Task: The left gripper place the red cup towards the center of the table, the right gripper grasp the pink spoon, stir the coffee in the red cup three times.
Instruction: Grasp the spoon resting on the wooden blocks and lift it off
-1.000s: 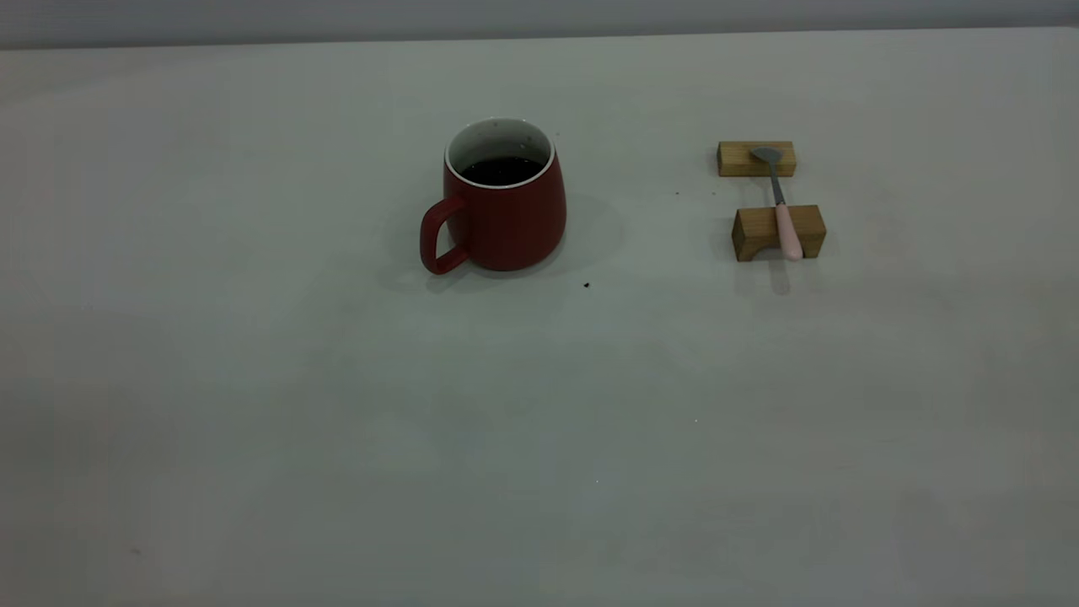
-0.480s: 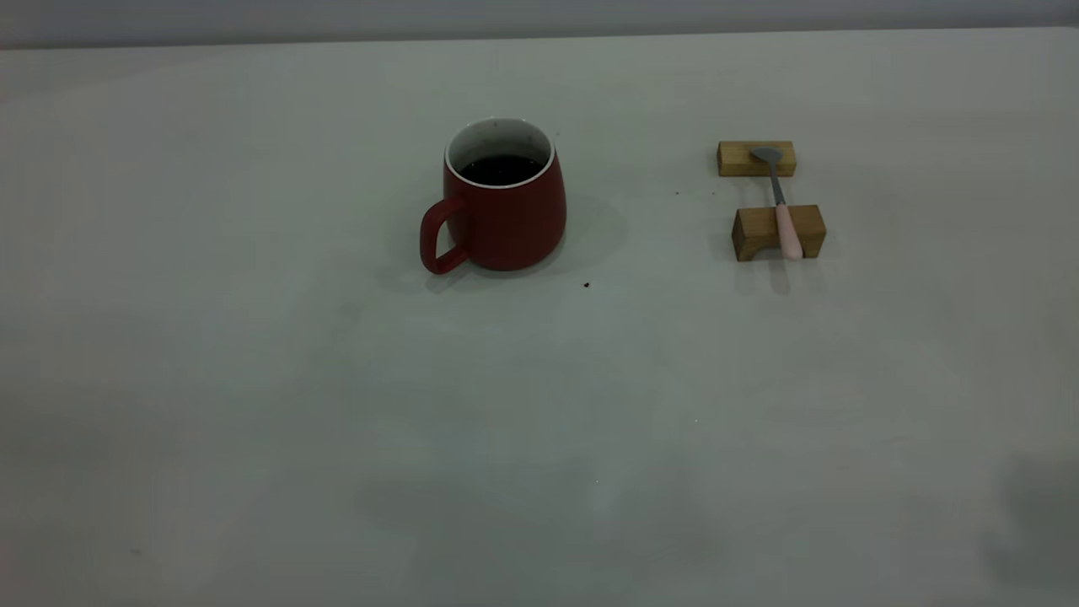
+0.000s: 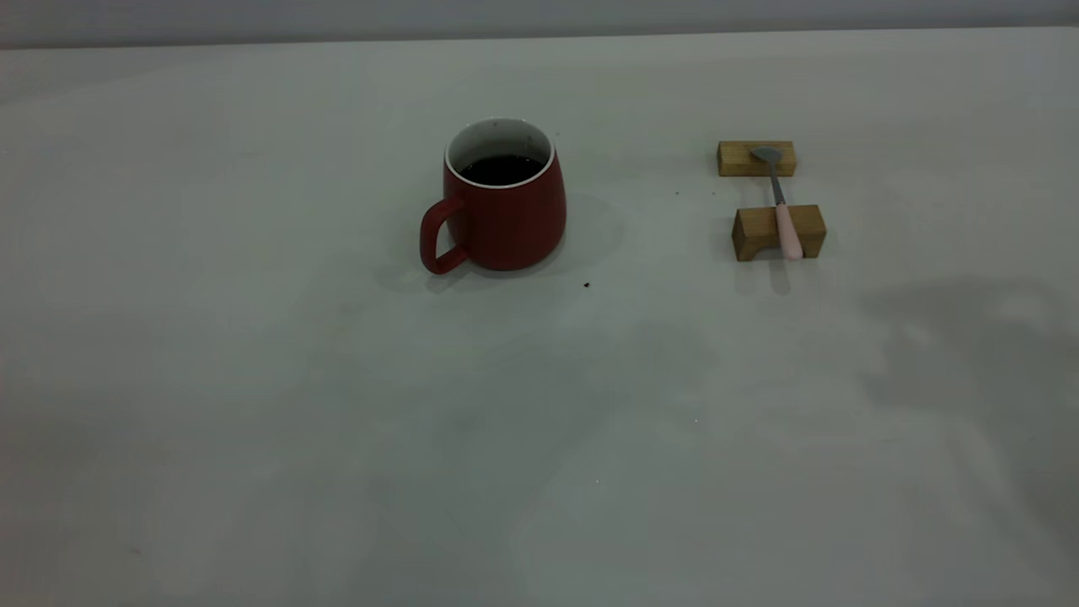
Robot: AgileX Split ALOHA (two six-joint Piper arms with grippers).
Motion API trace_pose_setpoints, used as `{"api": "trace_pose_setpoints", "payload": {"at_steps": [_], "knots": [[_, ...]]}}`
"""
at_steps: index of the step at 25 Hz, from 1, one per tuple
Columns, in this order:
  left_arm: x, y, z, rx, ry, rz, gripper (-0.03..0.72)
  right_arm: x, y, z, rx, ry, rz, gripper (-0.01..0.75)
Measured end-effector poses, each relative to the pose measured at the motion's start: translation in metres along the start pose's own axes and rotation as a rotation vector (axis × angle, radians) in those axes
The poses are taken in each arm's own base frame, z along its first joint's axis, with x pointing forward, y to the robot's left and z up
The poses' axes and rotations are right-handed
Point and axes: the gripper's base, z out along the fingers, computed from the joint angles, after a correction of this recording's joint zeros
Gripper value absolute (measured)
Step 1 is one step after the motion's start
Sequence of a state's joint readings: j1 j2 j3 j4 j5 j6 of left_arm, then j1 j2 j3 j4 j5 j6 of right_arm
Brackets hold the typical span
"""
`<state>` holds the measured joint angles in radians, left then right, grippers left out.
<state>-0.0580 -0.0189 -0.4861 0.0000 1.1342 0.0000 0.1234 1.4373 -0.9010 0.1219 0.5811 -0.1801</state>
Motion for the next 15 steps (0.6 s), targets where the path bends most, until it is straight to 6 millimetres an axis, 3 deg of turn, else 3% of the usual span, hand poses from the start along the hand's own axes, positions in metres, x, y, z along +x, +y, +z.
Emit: {"api": "trace_pose_setpoints", "payload": {"at_steps": [8,15], "knots": [[0.000,0.000,0.000,0.000,0.000,0.000,0.558,-0.024,0.027,0.106,-0.057,0.166,-0.081,0.618],[0.000,0.000,0.000,0.000,0.000,0.000,0.558,-0.022,0.043,0.187,-0.078,0.289,-0.110,0.609]]}}
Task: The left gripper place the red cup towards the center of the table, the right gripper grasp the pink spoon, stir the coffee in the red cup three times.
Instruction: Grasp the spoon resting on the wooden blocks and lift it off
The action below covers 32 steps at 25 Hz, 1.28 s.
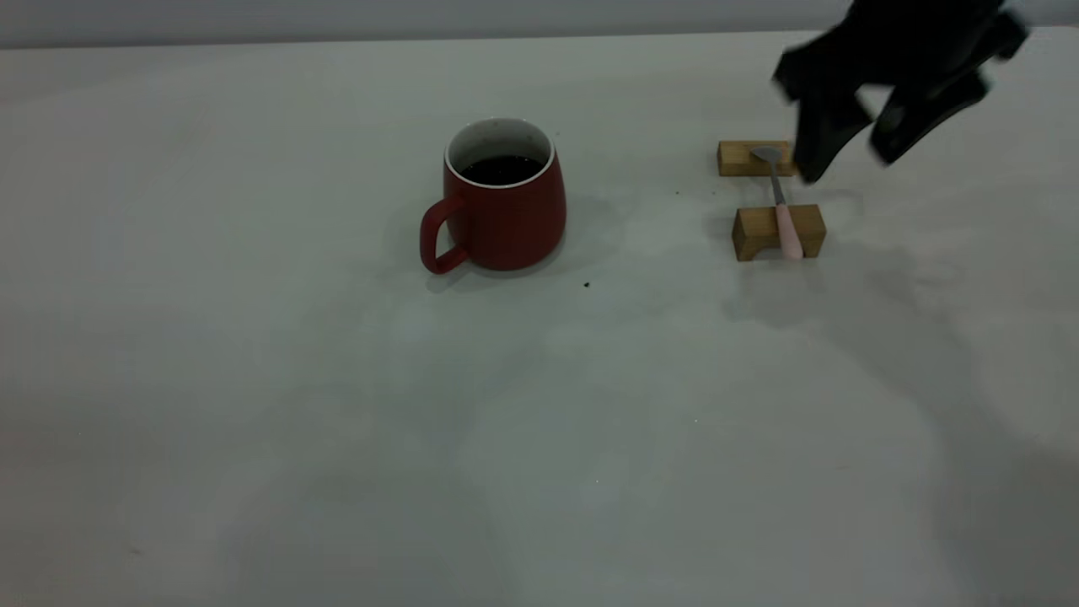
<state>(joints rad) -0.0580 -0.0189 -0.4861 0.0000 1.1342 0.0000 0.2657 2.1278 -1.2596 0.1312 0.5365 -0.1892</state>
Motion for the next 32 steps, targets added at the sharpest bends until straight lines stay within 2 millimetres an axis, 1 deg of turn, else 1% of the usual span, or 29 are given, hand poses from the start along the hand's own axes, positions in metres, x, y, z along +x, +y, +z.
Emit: {"api": "trace_pose_setpoints", "payload": {"at_steps": [3,10,17,25,28,30,32], "knots": [[0.000,0.000,0.000,0.000,0.000,0.000,0.558,-0.007,0.000,0.022,-0.008,0.036,0.000,0.608],[0.000,0.000,0.000,0.000,0.000,0.000,0.558,-0.017,0.000,0.054,-0.039,0.109,0.025,0.605],[0.000,0.000,0.000,0.000,0.000,0.000,0.558,-0.021,-0.002,0.068,-0.039,0.135,0.064,0.605],[0.000,0.000,0.000,0.000,0.000,0.000,0.558,-0.015,-0.004,0.079,-0.012,0.169,0.108,0.600],[0.000,0.000,0.000,0.000,0.000,0.000,0.558,-0.011,-0.004,0.086,-0.009,0.183,0.122,0.564],[0.000,0.000,0.000,0.000,0.000,0.000,0.558,-0.011,-0.005,0.087,-0.006,0.187,0.123,0.493],[0.000,0.000,0.000,0.000,0.000,0.000,0.558,-0.010,-0.005,0.087,-0.005,0.188,0.134,0.395]]}}
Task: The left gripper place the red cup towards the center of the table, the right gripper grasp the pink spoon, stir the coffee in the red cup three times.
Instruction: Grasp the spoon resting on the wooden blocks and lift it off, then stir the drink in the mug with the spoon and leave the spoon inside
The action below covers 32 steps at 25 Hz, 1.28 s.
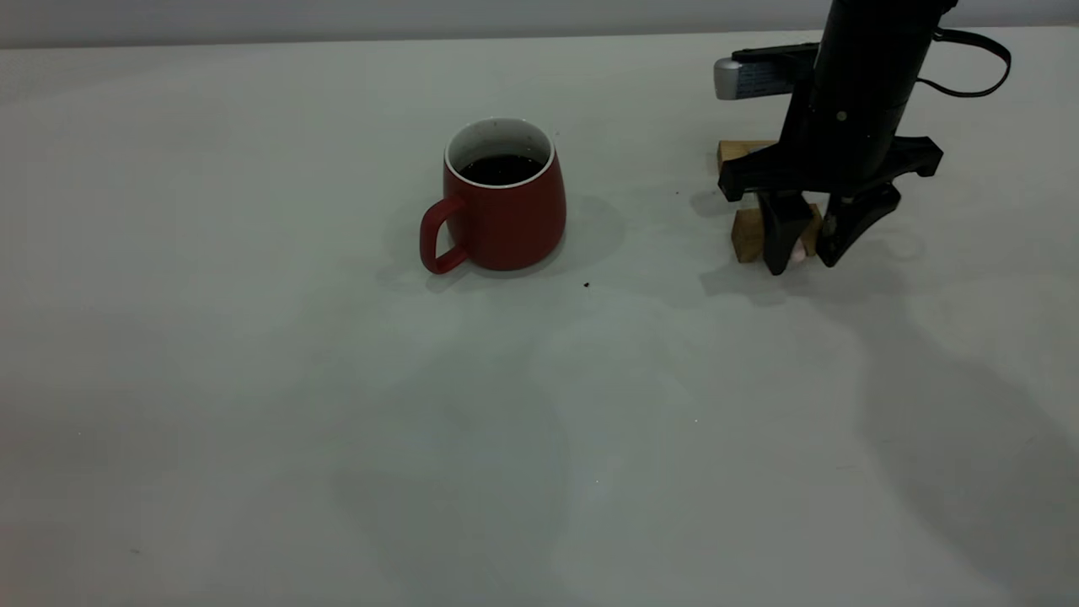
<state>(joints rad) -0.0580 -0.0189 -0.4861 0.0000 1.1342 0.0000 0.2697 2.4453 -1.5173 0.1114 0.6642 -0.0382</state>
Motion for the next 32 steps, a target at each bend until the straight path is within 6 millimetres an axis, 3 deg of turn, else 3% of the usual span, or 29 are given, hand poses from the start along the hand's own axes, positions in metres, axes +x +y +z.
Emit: {"api": "trace_pose_setpoints", "payload": {"at_steps": [4,9,14,17,20,26,32], "knots": [[0.000,0.000,0.000,0.000,0.000,0.000,0.558,0.001,0.000,0.000,0.000,0.008,0.011,0.148],[0.000,0.000,0.000,0.000,0.000,0.000,0.558,0.000,-0.001,-0.016,0.023,0.017,-0.002,0.135],[0.000,0.000,0.000,0.000,0.000,0.000,0.558,-0.007,0.006,-0.076,-0.004,0.014,0.055,0.135],[0.000,0.000,0.000,0.000,0.000,0.000,0.558,-0.012,0.024,-0.119,-0.172,0.028,0.186,0.135],[0.000,0.000,0.000,0.000,0.000,0.000,0.558,-0.013,0.051,-0.142,-0.422,0.064,0.314,0.135],[0.000,0.000,0.000,0.000,0.000,0.000,0.558,-0.022,0.108,-0.165,-0.877,0.141,0.604,0.135],[0.000,0.000,0.000,0.000,0.000,0.000,0.558,-0.029,0.151,-0.163,-1.050,0.381,1.137,0.135]]}}
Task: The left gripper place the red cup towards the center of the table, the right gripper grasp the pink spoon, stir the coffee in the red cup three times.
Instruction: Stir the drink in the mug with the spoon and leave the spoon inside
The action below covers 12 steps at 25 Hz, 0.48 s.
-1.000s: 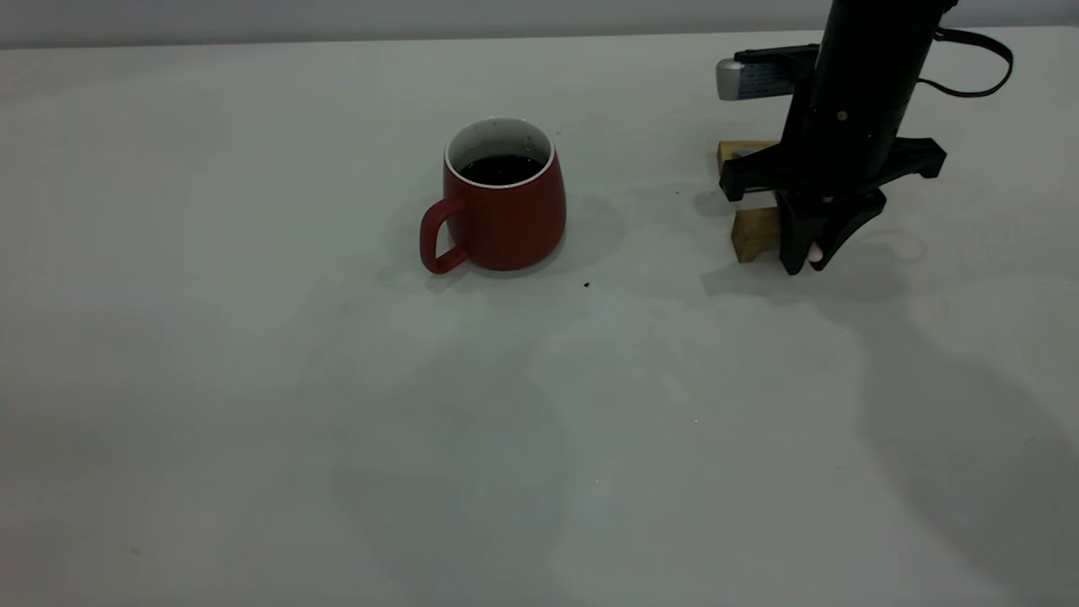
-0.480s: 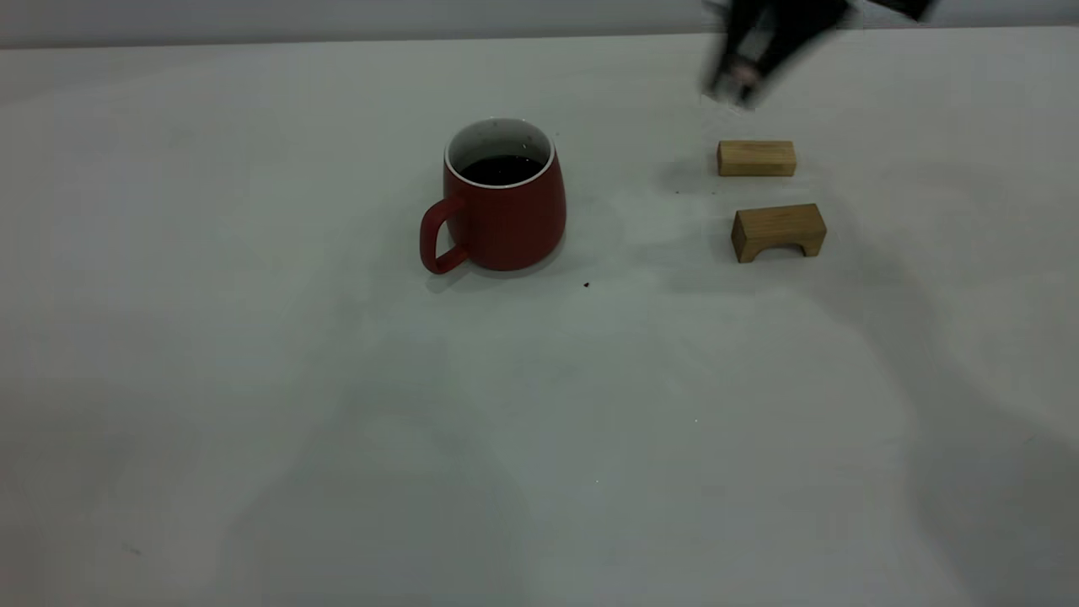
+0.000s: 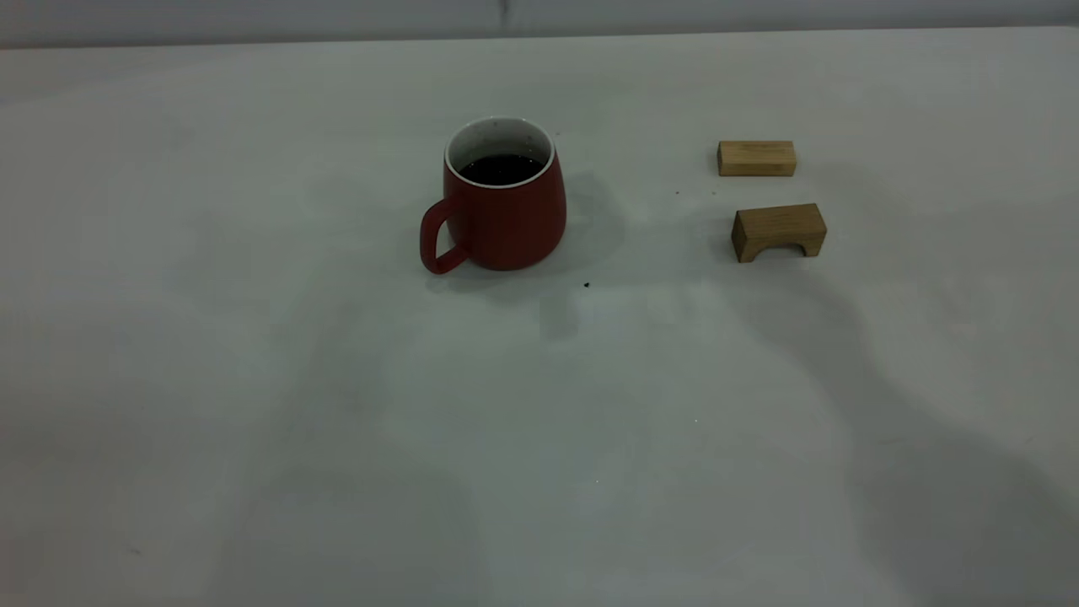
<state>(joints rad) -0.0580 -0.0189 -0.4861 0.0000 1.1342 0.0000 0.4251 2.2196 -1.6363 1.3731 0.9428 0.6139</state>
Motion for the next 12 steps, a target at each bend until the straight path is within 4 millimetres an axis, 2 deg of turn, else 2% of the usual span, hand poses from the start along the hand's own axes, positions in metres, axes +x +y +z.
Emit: {"api": "trace_pose_setpoints", "payload": {"at_steps": [3,5,8,12], "knots": [[0.000,0.000,0.000,0.000,0.000,0.000,0.558,0.005,-0.002,0.018,-0.040,0.012,0.236,0.135],[0.000,0.000,0.000,0.000,0.000,0.000,0.558,0.003,-0.003,0.023,-0.062,0.014,0.312,0.135],[0.000,0.000,0.000,0.000,0.000,0.000,0.558,-0.013,-0.008,0.030,-0.084,0.007,0.384,0.135],[0.000,0.000,0.000,0.000,0.000,0.000,0.558,-0.048,-0.017,0.043,-0.105,-0.038,0.390,0.135]]}}
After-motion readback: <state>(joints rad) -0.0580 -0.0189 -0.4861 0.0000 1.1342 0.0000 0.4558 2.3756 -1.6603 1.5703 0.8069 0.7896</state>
